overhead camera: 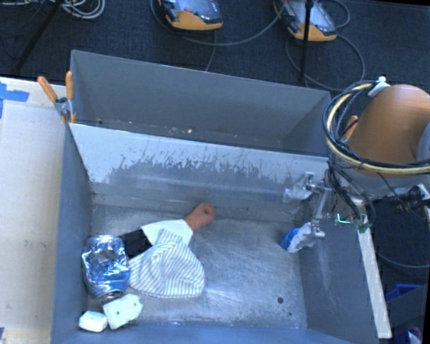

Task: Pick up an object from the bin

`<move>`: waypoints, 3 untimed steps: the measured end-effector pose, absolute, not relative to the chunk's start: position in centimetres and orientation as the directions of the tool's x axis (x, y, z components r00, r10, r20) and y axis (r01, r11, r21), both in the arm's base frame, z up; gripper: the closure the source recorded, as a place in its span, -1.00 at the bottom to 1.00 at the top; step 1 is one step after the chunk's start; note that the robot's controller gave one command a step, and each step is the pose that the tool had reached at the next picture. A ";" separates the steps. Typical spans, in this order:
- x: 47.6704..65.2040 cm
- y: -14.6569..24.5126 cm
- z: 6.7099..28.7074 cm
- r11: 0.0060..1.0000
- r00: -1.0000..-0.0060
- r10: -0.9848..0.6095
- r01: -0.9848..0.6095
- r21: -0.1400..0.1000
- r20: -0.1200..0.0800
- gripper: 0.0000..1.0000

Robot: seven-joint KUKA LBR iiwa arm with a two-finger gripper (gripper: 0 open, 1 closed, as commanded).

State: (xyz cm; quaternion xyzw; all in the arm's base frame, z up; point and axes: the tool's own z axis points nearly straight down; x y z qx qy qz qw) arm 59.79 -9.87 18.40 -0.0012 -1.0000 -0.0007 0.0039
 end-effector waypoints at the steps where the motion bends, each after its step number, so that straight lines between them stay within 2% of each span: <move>1: 60.0 -9.8 18.9 1.000 -1.000 0.000 0.000 0.000 0.000 -1.00; 2: 59.9 -12.0 13.6 1.000 -1.000 -0.006 -0.006 0.000 -0.006 -1.00; 3: 59.3 -15.9 7.8 0.984 -0.984 -0.177 -0.177 0.003 0.004 1.00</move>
Offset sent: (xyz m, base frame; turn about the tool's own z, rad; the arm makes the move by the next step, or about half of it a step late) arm -0.0024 -0.0411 -0.0959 -0.0128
